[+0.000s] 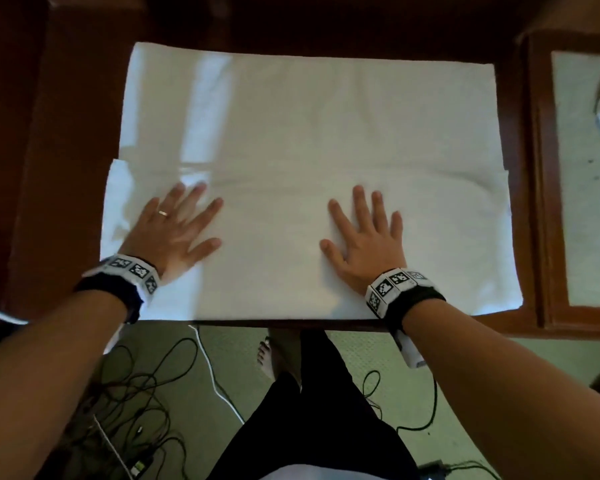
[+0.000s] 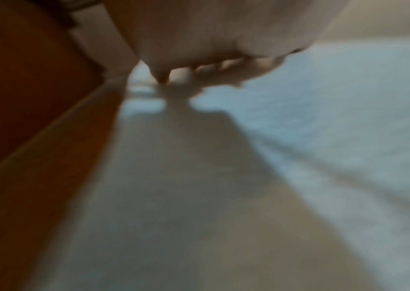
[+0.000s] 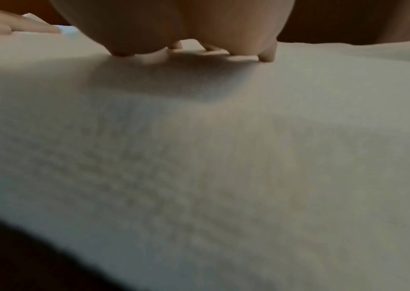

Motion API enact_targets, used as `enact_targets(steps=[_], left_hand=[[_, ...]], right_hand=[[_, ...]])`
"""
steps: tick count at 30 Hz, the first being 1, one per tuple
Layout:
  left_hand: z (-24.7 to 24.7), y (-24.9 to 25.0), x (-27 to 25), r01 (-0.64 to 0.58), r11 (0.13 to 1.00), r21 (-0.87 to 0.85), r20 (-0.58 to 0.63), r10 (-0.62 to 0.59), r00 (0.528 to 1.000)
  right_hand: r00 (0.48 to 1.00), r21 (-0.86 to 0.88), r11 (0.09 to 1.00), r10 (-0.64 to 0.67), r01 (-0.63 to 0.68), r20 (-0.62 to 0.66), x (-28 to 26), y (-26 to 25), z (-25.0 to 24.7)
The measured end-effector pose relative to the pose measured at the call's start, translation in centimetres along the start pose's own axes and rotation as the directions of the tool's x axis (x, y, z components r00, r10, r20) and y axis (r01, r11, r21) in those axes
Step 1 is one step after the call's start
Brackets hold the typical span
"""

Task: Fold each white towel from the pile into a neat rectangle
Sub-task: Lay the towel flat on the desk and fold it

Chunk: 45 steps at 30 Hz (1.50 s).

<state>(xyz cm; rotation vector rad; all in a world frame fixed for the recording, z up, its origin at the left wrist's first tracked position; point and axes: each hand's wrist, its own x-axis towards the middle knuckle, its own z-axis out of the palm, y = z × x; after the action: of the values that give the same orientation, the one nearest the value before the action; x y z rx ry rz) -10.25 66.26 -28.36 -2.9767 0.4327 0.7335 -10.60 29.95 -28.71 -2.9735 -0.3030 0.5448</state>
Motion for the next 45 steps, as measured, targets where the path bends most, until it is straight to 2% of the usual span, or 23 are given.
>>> enact_targets(steps=[3,4,6,8,10,12,13,15,17,19,21,24,26,27,29,31,32,35,40,45], left_hand=[[-1.1,-4.8,-0.5,0.285,0.956,-0.063,0.056,-0.282,0.958],[-1.4,-4.6,-0.6,0.301,0.950,-0.083,0.032,-0.300,0.954],[-1.6,-2.7,-0.6,0.238,0.966,-0.099,-0.010,-0.240,0.971],[-1.0,-0.9,-0.2,0.233,0.968,-0.093,0.054,-0.228,0.972],[-1.4,0.0,0.4,0.339,0.925,-0.171,0.078,-0.330,0.941],[-2.4,1.8,0.5,0.373,0.884,-0.282,0.011,-0.385,0.923],[-2.6,3.2,0.4,0.324,0.891,-0.318,-0.043,-0.355,0.934],[-2.0,6.8,-0.7,0.157,0.935,-0.317,-0.112,-0.201,0.973],[0.3,9.9,-2.4,0.056,0.966,-0.251,-0.057,-0.072,0.996],[2.7,11.0,-3.8,0.072,0.978,-0.195,-0.015,-0.076,0.997],[3.7,10.9,-4.5,0.090,0.979,-0.184,-0.046,-0.100,0.994],[4.2,10.4,-5.0,0.091,0.983,-0.157,-0.079,-0.105,0.991],[4.1,10.0,-5.4,0.127,0.979,-0.161,-0.066,-0.139,0.988],[3.9,9.8,-5.8,0.144,0.976,-0.163,-0.062,-0.155,0.986],[3.4,9.5,-7.0,0.163,0.974,-0.159,-0.060,-0.174,0.983],[3.3,9.1,-8.3,0.188,0.968,-0.166,-0.037,-0.197,0.980],[3.3,8.8,-8.8,0.204,0.963,-0.176,-0.014,-0.210,0.978],[2.5,8.6,-10.0,0.241,0.949,-0.205,0.053,-0.235,0.971],[-1.9,8.4,-9.0,0.250,0.950,-0.187,0.127,-0.229,0.965],[-7.9,7.7,-6.5,0.238,0.918,-0.319,0.152,-0.198,0.968]], right_hand=[[1.000,-0.020,1.000,-0.005,0.005,0.027,0.3,-0.1,-0.5],[0.999,-0.020,1.000,0.000,0.001,0.034,0.4,-0.2,-0.6],[0.999,-0.020,1.000,0.006,-0.006,0.041,0.3,-0.3,-0.7],[0.999,-0.024,1.000,0.006,-0.005,0.050,0.3,-0.2,-0.9],[0.997,-0.022,1.000,-0.007,0.009,0.080,0.7,-0.4,-1.4],[0.994,-0.003,1.000,-0.015,0.016,0.109,0.7,-0.5,-2.1],[0.993,0.003,1.000,-0.014,0.014,0.113,0.5,-0.4,-2.4],[0.995,0.001,1.000,-0.019,0.019,0.097,-1.1,0.0,-2.2],[0.997,-0.007,1.000,-0.014,0.015,0.072,-4.3,1.6,-0.9],[0.998,0.008,0.999,0.038,-0.038,0.058,-8.1,4.8,0.7],[0.983,0.032,0.983,0.177,-0.178,0.051,-11.7,8.7,2.0],[0.908,0.090,0.904,0.418,-0.418,0.022,-14.9,12.4,2.5],[0.873,0.107,0.868,0.488,-0.485,0.004,-14.7,12.2,2.2],[0.873,0.107,0.869,0.488,-0.483,-0.022,-14.3,11.4,1.8],[0.918,0.102,0.918,0.391,-0.384,-0.060,-13.2,9.0,1.0],[0.973,0.093,0.970,0.229,-0.226,-0.017,-12.6,6.4,0.6],[0.981,0.090,0.977,0.191,-0.193,0.034,-12.5,5.3,0.6],[0.965,0.081,0.968,0.225,-0.238,0.138,-12.9,3.7,0.2],[0.952,0.060,0.962,0.254,-0.268,0.170,-12.4,3.6,-3.8],[0.952,0.125,0.951,0.262,-0.283,0.159,-9.2,3.1,-9.6]])
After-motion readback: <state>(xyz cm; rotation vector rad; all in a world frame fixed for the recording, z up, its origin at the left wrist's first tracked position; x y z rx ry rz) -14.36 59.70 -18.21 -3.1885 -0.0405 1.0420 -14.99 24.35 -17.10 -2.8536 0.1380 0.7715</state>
